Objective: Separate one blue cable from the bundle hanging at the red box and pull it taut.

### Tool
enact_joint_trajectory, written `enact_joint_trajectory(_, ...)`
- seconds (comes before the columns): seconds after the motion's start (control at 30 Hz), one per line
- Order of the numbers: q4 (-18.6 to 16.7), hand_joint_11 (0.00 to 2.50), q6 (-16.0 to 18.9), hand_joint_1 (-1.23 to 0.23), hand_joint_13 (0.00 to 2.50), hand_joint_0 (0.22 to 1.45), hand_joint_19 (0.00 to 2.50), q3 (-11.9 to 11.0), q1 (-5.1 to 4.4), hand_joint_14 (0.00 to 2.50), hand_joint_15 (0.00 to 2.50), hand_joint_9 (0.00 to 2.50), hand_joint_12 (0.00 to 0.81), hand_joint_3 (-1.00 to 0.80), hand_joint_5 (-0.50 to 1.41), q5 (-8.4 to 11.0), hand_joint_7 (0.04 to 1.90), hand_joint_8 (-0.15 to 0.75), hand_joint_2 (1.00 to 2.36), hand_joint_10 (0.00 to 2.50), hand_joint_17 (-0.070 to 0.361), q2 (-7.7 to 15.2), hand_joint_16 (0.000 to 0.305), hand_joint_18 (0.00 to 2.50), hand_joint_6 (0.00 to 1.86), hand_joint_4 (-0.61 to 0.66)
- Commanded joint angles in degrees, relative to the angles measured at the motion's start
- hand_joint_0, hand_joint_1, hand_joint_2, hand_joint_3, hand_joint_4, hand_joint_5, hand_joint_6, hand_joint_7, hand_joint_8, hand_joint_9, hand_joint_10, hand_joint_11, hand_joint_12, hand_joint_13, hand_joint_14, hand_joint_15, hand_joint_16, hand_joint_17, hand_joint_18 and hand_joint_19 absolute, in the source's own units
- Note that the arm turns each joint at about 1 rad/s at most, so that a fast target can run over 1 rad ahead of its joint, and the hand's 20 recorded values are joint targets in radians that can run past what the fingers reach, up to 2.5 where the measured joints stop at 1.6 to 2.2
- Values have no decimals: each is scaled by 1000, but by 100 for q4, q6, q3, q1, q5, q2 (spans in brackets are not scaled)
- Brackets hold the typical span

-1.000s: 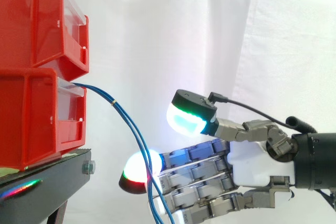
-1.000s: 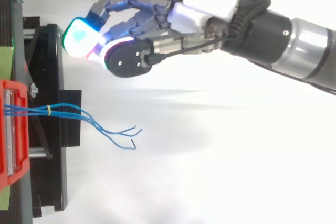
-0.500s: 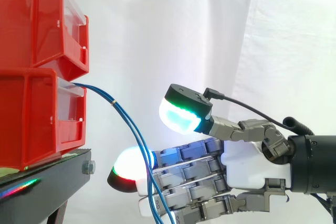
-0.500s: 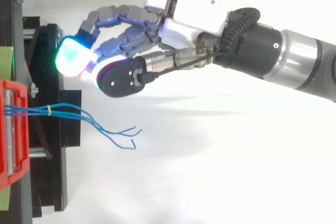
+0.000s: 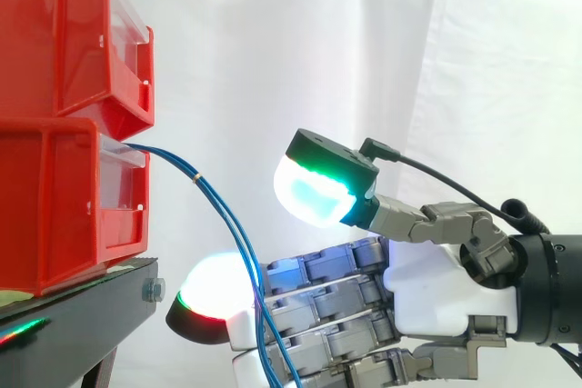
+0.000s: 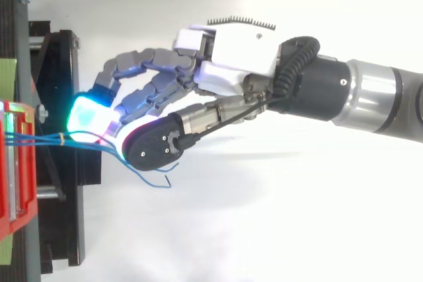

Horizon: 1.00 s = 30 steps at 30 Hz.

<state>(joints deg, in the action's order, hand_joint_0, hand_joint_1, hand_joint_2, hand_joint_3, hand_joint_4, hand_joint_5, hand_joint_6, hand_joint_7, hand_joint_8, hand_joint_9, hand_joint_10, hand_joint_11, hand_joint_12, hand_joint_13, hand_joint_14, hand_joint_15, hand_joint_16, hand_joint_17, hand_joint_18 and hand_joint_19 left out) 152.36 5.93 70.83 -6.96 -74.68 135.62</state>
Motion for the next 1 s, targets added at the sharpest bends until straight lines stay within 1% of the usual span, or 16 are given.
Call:
enact_joint_trajectory(0.0, 4, 527, 22, -677, 811, 587, 405, 1, -16, 12, 335, 749, 273, -419, -202, -3, 966, 277, 1007, 14, 66, -1, 29, 745, 503, 204)
enact_joint_trajectory(0.43, 13, 535, 31, -665, 829, 589, 421, -8, -25, 13, 356, 754, 274, -417, -199, -3, 960, 276, 1007, 16, 66, -1, 29, 751, 503, 212)
enact_joint_trajectory(0.5, 31, 544, 31, -664, 829, 589, 421, 1, -7, 13, 359, 756, 275, -416, -199, -3, 965, 275, 1007, 15, 66, -1, 29, 752, 503, 212)
enact_joint_trajectory(0.67, 48, 543, 48, -662, 839, 589, 428, 1, -7, 13, 363, 761, 277, -415, -199, -3, 961, 275, 1007, 15, 66, -9, 29, 756, 503, 210)
enact_joint_trajectory(0.73, 48, 535, 48, -661, 840, 590, 428, -8, -25, 14, 360, 761, 279, -417, -199, -12, 962, 278, 1007, 16, 67, -9, 30, 757, 503, 209)
enact_joint_trajectory(0.83, 57, 538, 48, -661, 840, 589, 428, 1, -25, 13, 368, 762, 278, -415, -198, -12, 962, 275, 1007, 14, 67, -18, 30, 759, 503, 210)
enact_joint_trajectory(0.93, 92, 548, 39, -663, 839, 590, 435, 1, -16, 15, 368, 761, 278, -421, -197, -30, 958, 277, 1007, 15, 67, -45, 30, 759, 503, 210)
enact_joint_trajectory(0.97, 189, 549, 22, -663, 840, 590, 435, 1, -25, 13, 371, 765, 278, -418, -198, -73, 958, 277, 1007, 17, 67, -106, 30, 759, 503, 211)
